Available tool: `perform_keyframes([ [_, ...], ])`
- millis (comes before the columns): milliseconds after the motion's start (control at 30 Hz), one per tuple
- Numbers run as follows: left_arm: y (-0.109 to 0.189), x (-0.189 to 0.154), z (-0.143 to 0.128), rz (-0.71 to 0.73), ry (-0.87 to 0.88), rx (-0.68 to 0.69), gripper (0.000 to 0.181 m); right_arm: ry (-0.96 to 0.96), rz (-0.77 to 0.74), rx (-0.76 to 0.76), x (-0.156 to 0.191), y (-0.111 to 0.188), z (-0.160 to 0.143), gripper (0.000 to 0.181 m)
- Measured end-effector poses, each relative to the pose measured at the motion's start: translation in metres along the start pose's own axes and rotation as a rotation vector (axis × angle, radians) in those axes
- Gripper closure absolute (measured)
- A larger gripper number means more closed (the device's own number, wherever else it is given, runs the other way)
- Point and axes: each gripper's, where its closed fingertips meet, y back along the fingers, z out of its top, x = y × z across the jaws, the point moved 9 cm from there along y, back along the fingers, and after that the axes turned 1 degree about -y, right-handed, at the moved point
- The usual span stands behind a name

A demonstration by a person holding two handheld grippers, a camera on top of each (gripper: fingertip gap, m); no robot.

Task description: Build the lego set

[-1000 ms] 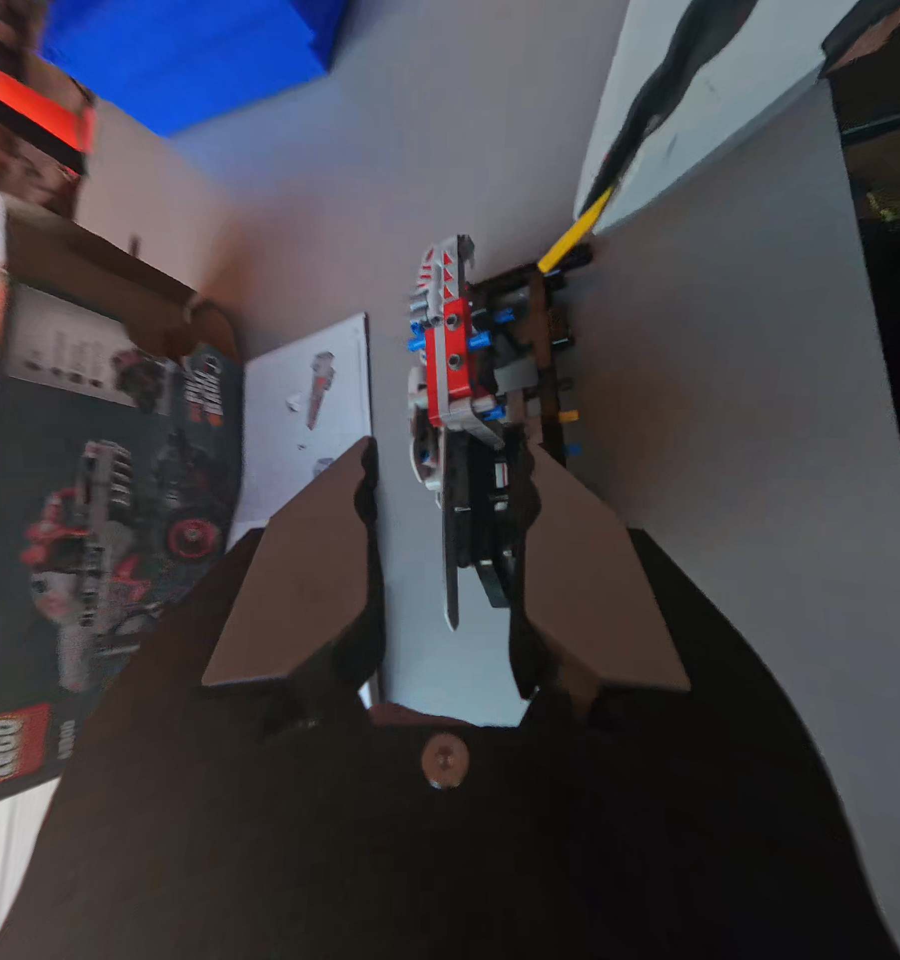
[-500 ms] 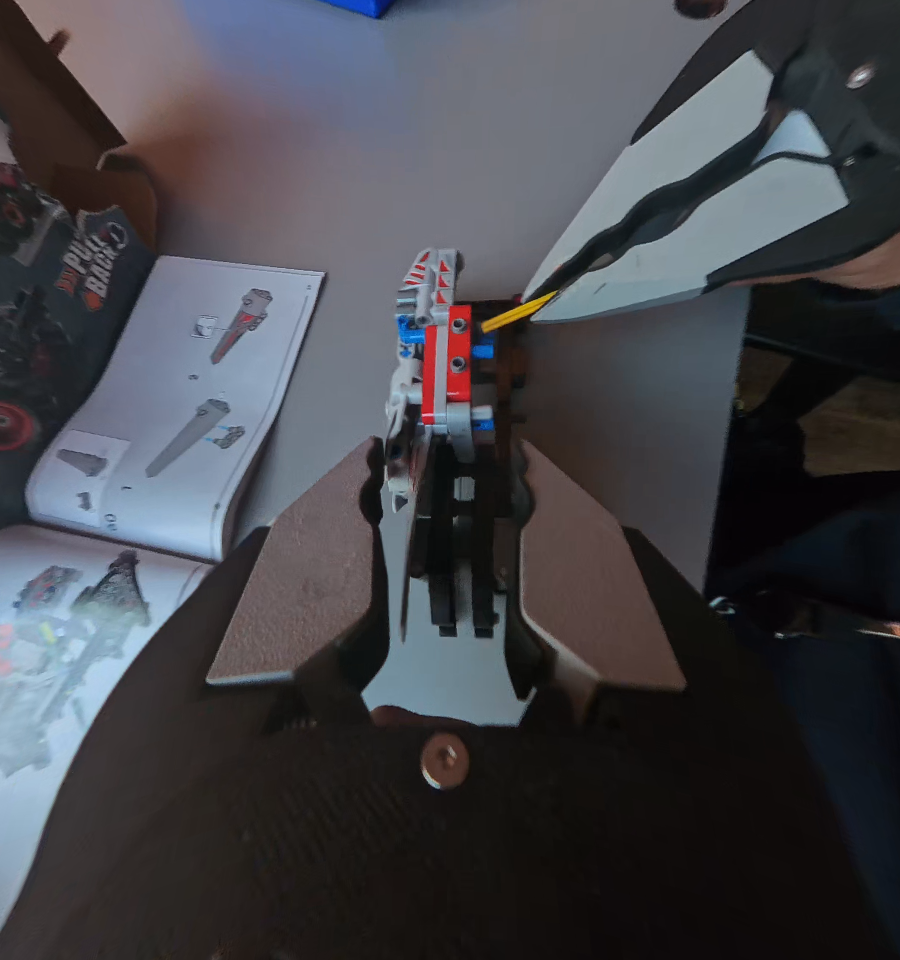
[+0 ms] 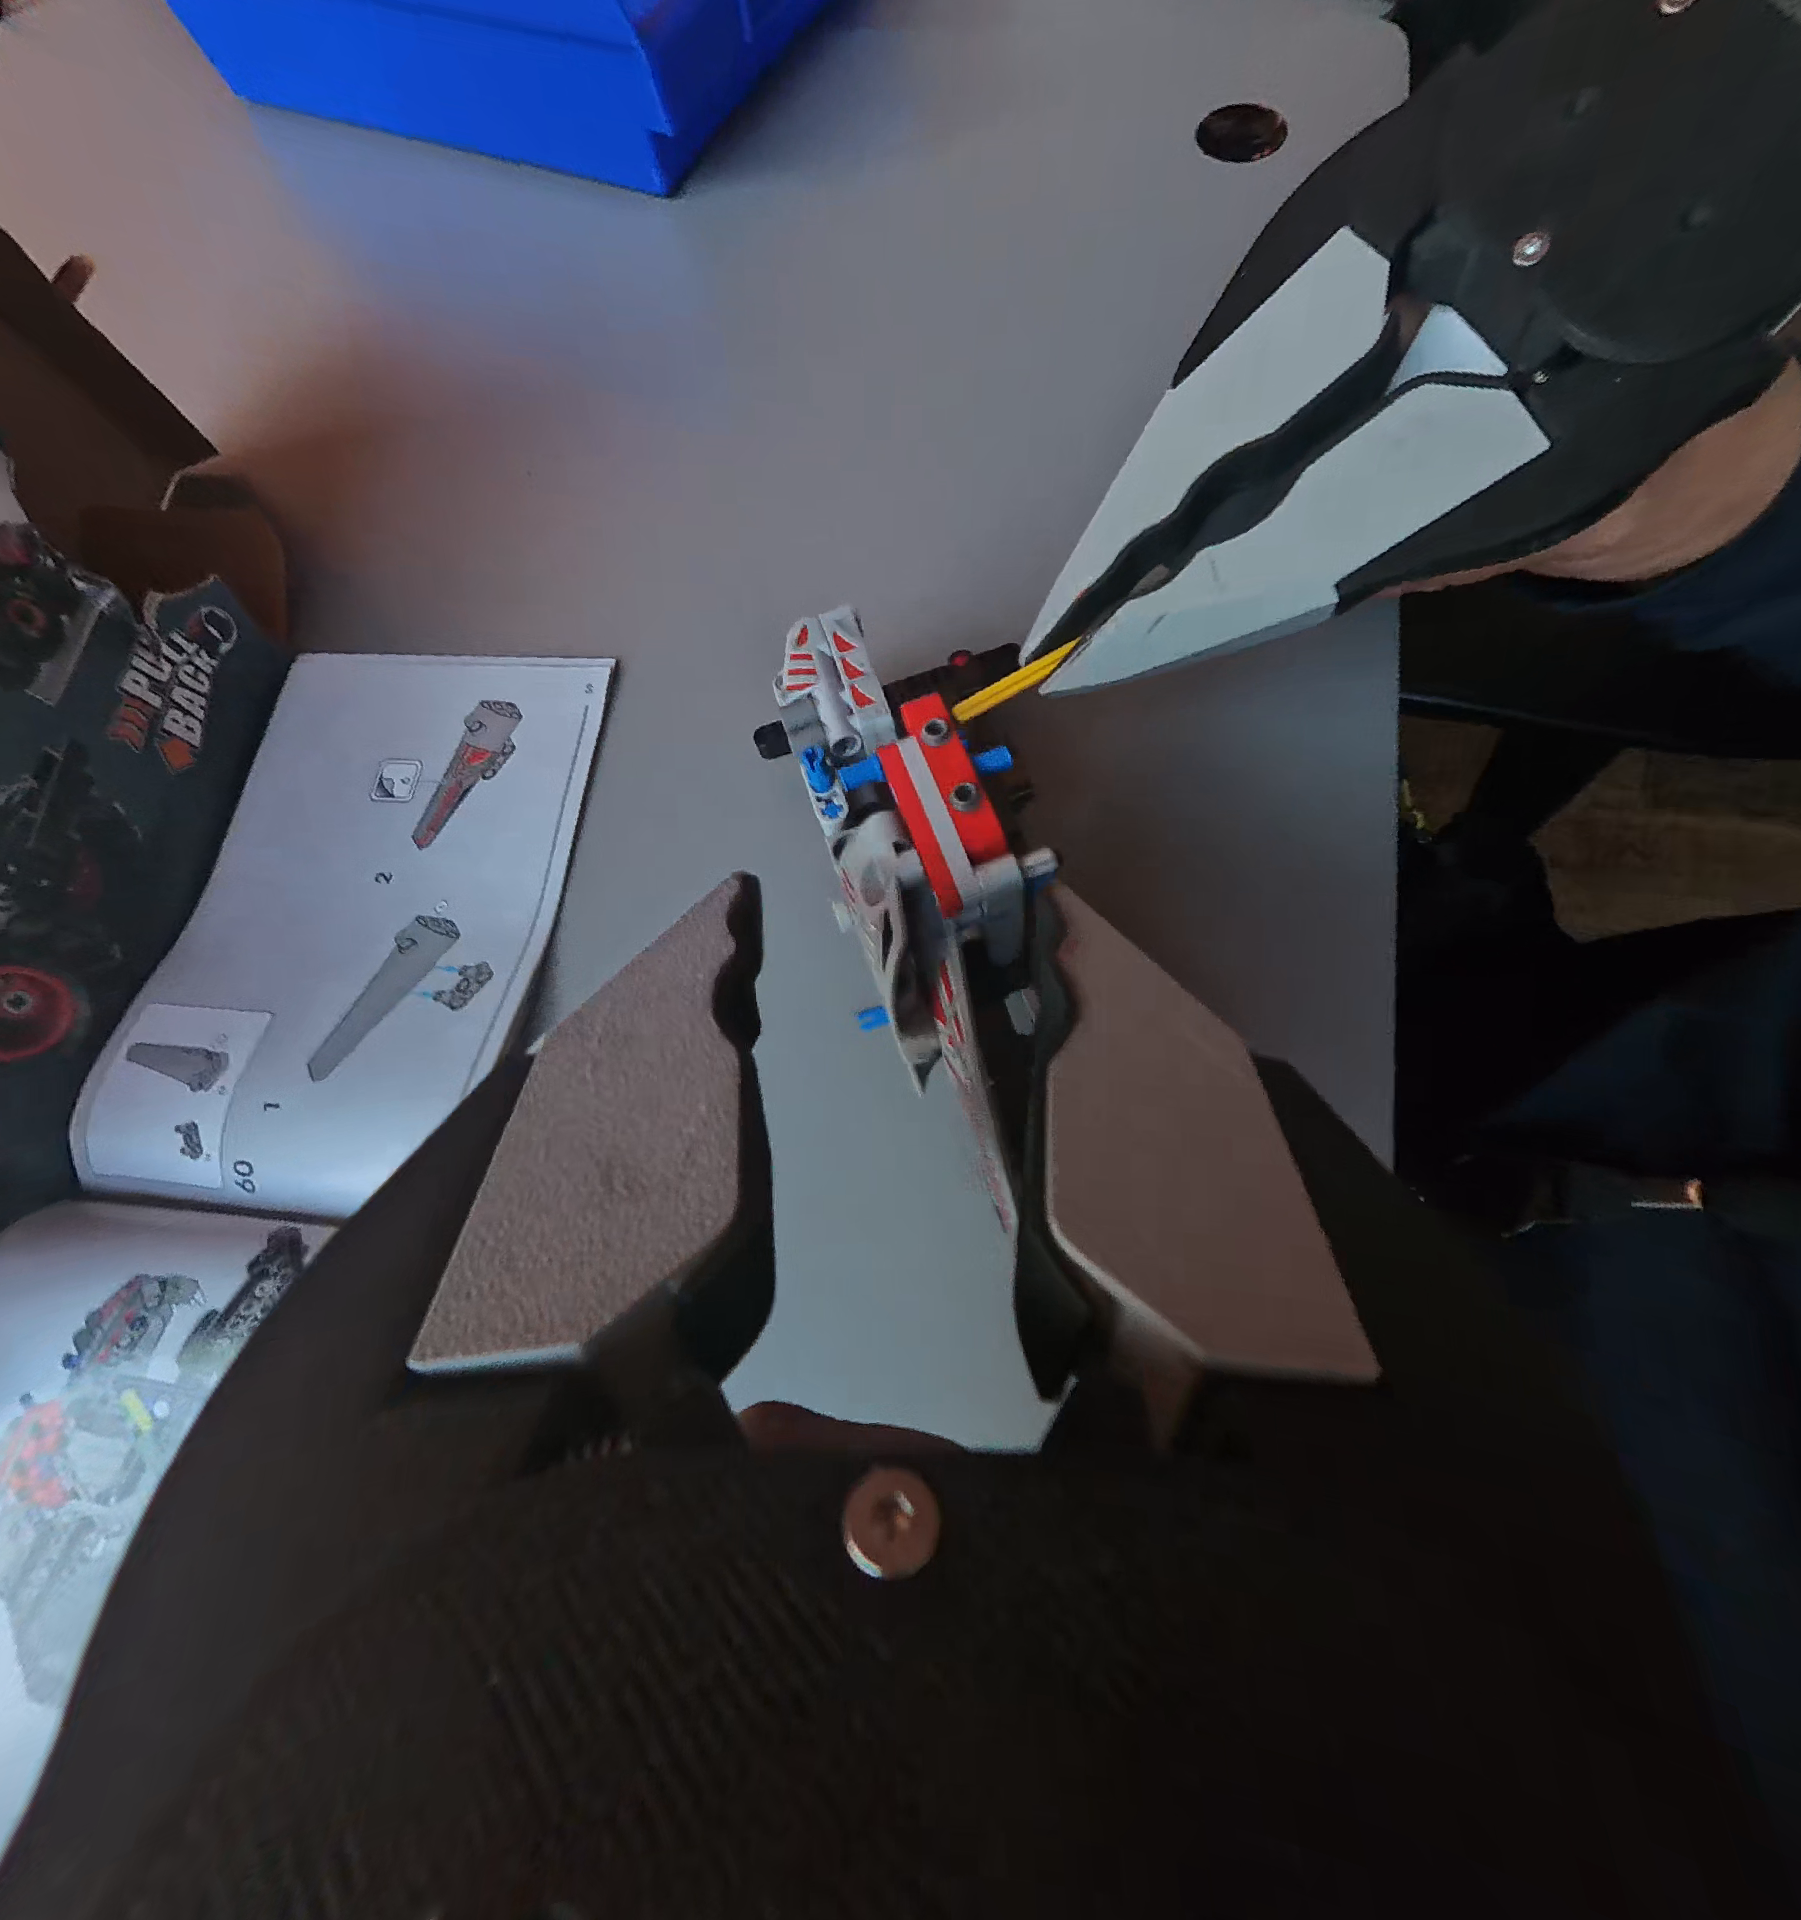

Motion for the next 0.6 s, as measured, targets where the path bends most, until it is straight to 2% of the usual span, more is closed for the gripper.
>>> perform_keyframes([
  [33,-0.002,0.002,0.002,-0.016,-0.005,0.006,0.126,0.001,0.003,0.002,0.000,-0.001,0.001,0.179],
  [167,-0.003,0.012,0.016,-0.098,-0.002,-0.024,0.122,0.006,0.011,0.006,-0.001,-0.005,0.003,0.179],
  [267,-0.001,0.026,0.025,-0.123,-0.017,-0.023,0.133,0.005,0.009,0.008,-0.002,-0.007,0.003,0.180],
  [433,-0.025,0.048,0.023,-0.215,0.013,0.103,0.141,0.009,0.010,0.003,-0.002,-0.008,0.005,0.180],
  [600,-0.033,0.060,0.022,-0.290,0.074,0.088,0.143,0.012,0.009,0.008,-0.004,-0.009,0.006,0.180],
])
